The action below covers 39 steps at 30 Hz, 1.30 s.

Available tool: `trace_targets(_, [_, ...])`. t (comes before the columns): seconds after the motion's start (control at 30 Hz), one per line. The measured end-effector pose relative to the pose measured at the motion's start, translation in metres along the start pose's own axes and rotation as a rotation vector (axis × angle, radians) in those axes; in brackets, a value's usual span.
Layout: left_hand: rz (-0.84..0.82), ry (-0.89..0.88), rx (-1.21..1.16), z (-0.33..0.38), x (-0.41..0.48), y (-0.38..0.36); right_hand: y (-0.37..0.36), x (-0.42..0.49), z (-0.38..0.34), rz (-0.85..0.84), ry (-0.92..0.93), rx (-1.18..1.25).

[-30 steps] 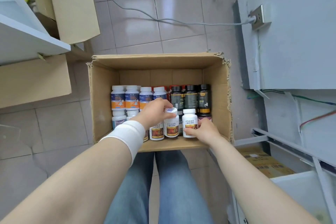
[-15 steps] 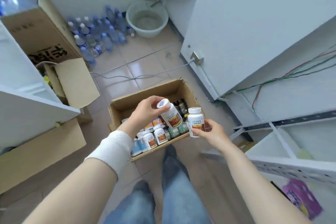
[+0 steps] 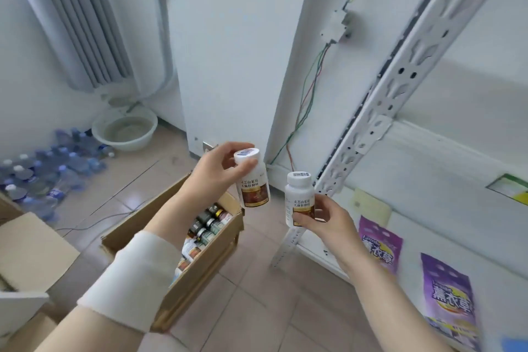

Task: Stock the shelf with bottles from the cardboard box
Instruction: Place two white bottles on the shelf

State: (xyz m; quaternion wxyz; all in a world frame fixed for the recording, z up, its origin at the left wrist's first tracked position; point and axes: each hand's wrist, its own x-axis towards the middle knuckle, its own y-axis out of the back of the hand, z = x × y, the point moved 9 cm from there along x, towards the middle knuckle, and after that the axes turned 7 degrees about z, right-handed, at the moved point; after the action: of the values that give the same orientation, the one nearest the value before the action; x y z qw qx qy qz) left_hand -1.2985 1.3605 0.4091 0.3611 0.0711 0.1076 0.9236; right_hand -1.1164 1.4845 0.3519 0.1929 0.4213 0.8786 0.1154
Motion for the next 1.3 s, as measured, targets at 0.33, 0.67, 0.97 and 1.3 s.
trace_targets(0.33, [-0.196, -0.297, -0.096, 0.192, -0.04, -0.19, 0.245, -0.079, -0.008, 0.279, 0.142, 0.138])
trace_targets(0.67, [-0.294, -0.454, -0.097, 0.304, 0.009, -0.316, 0.398, -0.07, -0.055, 0.457, 0.275, 0.12])
trace_targets(0.97, [-0.478, -0.508, 0.062, 0.343, 0.15, -0.44, 0.477, 0.065, -0.102, 0.461, 0.22, 0.032])
trace_targets(1.3, [-0.622, -0.419, 0.18, 0.309, 0.267, -0.563, 0.507, 0.201, -0.061, 0.45, -0.015, -0.2])
